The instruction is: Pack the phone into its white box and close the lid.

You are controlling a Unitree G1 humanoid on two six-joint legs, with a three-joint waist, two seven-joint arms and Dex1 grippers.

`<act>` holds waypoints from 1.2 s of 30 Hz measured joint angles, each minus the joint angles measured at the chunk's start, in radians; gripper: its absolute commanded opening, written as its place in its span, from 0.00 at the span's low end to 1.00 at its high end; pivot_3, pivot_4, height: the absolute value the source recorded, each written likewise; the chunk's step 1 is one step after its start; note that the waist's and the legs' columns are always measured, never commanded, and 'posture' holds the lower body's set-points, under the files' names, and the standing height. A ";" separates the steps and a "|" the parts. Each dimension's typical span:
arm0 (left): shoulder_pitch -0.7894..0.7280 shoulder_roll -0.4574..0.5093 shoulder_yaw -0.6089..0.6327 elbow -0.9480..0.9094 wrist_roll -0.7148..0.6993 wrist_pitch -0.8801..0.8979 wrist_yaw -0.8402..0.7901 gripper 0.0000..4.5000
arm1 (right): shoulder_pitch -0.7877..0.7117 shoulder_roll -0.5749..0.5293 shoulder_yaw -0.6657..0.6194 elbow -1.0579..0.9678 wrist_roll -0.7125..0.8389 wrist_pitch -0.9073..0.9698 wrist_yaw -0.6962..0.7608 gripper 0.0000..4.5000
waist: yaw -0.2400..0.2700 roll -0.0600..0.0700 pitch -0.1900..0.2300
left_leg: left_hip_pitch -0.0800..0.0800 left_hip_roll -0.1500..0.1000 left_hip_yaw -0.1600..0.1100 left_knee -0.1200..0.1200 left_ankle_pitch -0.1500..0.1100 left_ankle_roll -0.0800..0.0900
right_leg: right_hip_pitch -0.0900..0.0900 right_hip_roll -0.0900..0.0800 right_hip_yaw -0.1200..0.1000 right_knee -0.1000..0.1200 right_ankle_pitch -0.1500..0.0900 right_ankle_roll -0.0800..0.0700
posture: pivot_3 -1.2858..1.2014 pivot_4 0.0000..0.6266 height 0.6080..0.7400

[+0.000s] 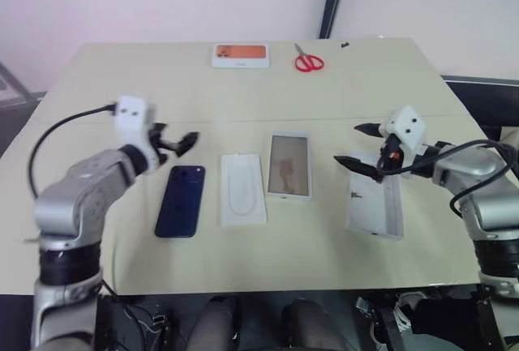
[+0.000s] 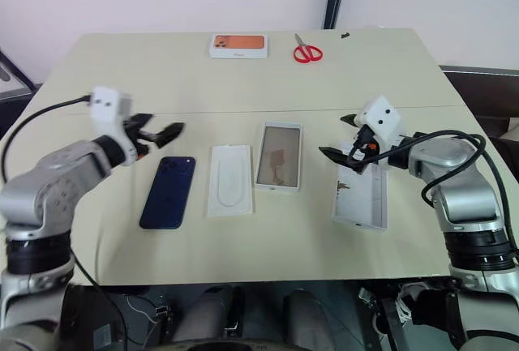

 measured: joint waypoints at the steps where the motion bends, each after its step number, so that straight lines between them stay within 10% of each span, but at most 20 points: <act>1: -0.019 -0.024 0.010 -0.003 -0.038 0.072 0.008 1.00 | 0.001 0.000 0.002 -0.013 0.002 0.005 0.000 1.00 | -0.004 0.000 0.000 | 0.000 0.000 0.000 0.000 0.000 0.000 | 0.000 0.000 0.000 0.000 0.000 0.000 | 0.52 0.24 1.00; 7: -0.081 -0.121 0.100 -0.021 -0.217 0.490 0.093 1.00 | 0.017 0.000 0.008 -0.016 0.001 0.008 0.001 1.00 | -0.005 0.000 0.000 | 0.000 0.000 0.000 0.000 0.001 -0.001 | -0.001 0.001 0.000 0.002 0.000 0.000 | 0.52 0.24 1.00; 24: 0.004 -0.253 0.086 0.060 -0.661 0.504 0.712 1.00 | -0.024 0.003 0.064 -0.023 0.012 -0.009 0.081 1.00 | 0.001 0.000 0.000 | 0.001 0.000 0.000 0.001 0.001 -0.002 | -0.001 0.000 0.000 0.002 0.000 0.000 | 0.52 0.24 1.00; 27: 0.003 -0.265 0.101 0.082 -0.708 0.504 0.791 0.82 | -0.024 0.008 0.070 -0.030 0.012 -0.009 0.082 1.00 | 0.001 0.000 0.000 | 0.001 0.000 0.000 0.001 0.001 -0.002 | 0.000 0.000 0.000 0.002 0.000 0.000 | 0.52 0.24 1.00; 34: 0.003 -0.253 0.126 0.136 -0.753 0.504 0.905 0.02 | -0.014 0.010 0.070 -0.046 0.012 -0.007 0.077 1.00 | 0.002 0.000 0.000 | 0.001 0.000 0.000 0.002 0.001 -0.002 | 0.000 0.000 0.000 0.002 0.000 0.000 | 0.52 0.24 1.00; 36: -0.007 -0.253 0.126 0.137 -0.761 0.504 0.912 0.01 | -0.014 0.010 0.070 -0.053 0.012 -0.005 0.074 1.00 | 0.002 -0.001 0.000 | 0.001 0.000 0.000 0.002 0.001 -0.002 | 0.000 0.000 0.000 0.002 0.000 0.000 | 0.52 0.24 1.00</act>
